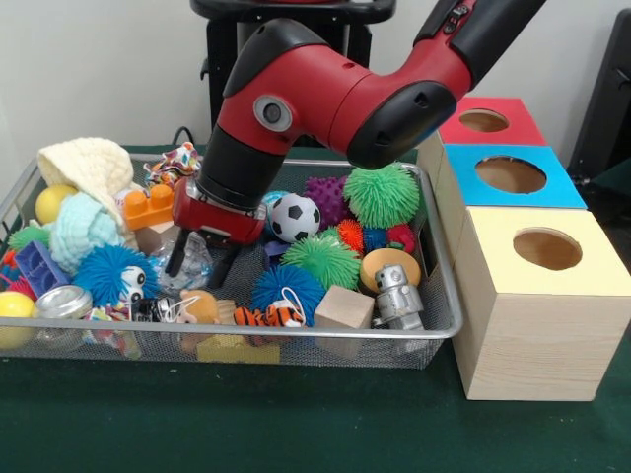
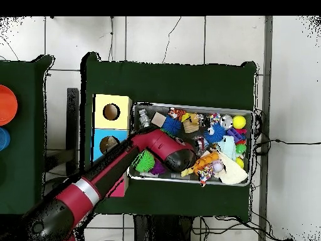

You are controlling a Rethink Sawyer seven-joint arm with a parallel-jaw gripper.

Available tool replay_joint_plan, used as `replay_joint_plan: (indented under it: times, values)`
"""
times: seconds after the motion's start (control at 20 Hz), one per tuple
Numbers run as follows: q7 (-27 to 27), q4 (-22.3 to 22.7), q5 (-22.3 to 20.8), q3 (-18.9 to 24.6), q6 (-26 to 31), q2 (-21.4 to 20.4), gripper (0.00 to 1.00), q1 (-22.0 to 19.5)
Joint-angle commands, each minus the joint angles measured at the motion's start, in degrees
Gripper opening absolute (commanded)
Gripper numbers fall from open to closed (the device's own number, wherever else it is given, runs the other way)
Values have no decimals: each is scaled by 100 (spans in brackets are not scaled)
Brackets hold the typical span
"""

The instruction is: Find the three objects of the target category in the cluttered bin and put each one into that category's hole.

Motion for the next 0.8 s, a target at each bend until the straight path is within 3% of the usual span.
replay_joint_plan:
  times: [0.05,0.3,0.5,0.65,0.8]
  values:
    - [614,-832,239,956,-481,119,100,-228]
    - [968,-828,213,815,-424,245,100,-170]
    - [925,-964,-116,733,-789,414,100,-171]
    - [880,-951,-101,730,-692,428,100,-158]
    - [1188,-929,-130,568,-573,559,100,-97]
